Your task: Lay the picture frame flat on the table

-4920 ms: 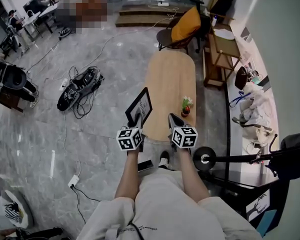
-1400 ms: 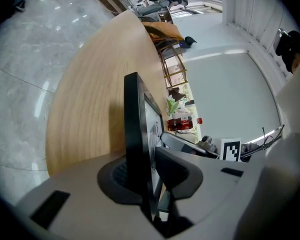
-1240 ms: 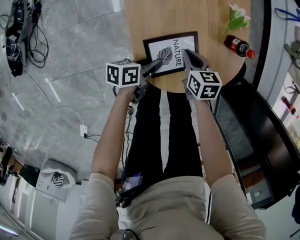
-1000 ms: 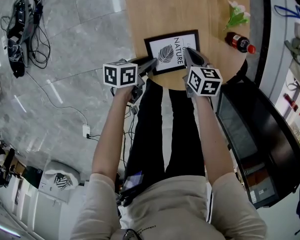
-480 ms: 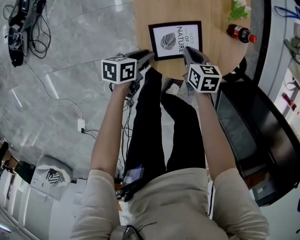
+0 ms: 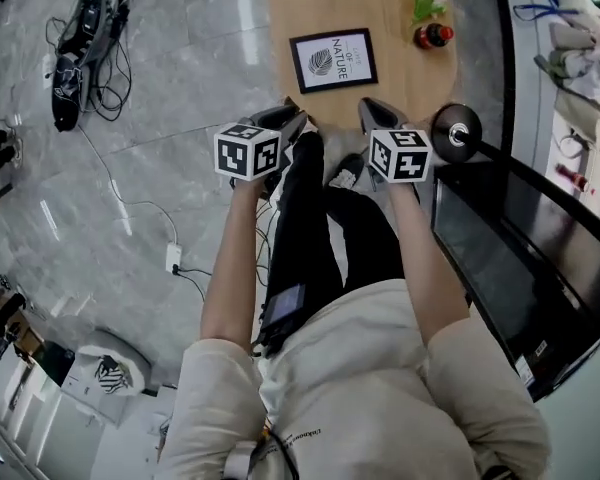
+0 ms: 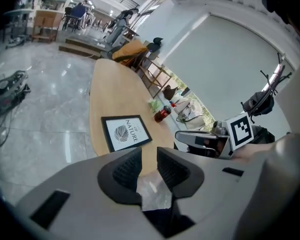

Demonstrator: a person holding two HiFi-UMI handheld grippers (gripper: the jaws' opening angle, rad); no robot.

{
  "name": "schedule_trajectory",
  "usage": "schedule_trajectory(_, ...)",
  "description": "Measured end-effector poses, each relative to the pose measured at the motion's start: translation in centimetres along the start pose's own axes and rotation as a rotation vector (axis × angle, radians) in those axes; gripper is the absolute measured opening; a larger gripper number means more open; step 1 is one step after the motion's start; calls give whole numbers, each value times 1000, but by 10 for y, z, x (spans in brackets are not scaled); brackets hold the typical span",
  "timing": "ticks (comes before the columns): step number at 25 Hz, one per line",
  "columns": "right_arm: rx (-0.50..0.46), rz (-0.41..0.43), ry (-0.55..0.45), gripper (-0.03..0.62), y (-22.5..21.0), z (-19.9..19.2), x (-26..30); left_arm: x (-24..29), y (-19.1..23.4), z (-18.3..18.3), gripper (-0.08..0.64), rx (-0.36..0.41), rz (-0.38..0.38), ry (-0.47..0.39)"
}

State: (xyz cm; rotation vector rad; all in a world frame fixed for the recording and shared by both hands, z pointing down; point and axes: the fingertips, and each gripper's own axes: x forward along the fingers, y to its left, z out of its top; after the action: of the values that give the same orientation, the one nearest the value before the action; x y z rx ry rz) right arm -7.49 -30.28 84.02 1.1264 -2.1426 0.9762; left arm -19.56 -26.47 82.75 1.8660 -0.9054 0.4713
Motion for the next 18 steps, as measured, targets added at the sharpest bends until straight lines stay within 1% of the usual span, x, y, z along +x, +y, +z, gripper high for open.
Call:
schedule_trajectory(3, -36, 5, -58, 35, 16, 20, -64, -43, -53, 12, 100, 109, 27, -45)
schedule_trajectory(5, -46, 7, -92, 35, 26, 31, -105, -71, -86, 14, 100, 184, 72, -53)
schedule_trajectory(6, -37, 7, -108, 35, 31, 35, -125, -86, -100, 16, 100, 202, 99, -63)
schedule_trajectory(7, -19, 6, -121, 35, 37, 37, -145, -100, -115, 18, 100, 196, 121, -85)
schedule_trajectory(10, 34, -3, -137, 35, 58, 34, -200, -136, -163, 24, 98, 101, 132, -193)
schedule_trajectory(11, 41, -4, -137, 35, 65, 30, -215, -145, -178, 25, 98, 99, 141, -217)
schedule_trajectory(12, 40, -3, -140, 35, 71, 27, -228, -153, -191, 25, 98, 125, 163, -233)
schedule_trajectory(13, 30, -1, -147, 35, 75, 25, -238, -158, -202, 26, 98, 168, 193, -243)
schedule_trajectory(15, -20, -2, -165, 35, 79, 24, -255, -166, -220, 27, 97, 256, 257, -251)
schedule_trajectory(16, -46, -6, -175, 35, 79, 25, -262, -169, -227, 27, 97, 283, 283, -253)
schedule_trajectory(18, -55, -13, -204, 35, 78, 29, -273, -173, -238, 25, 95, 301, 309, -260)
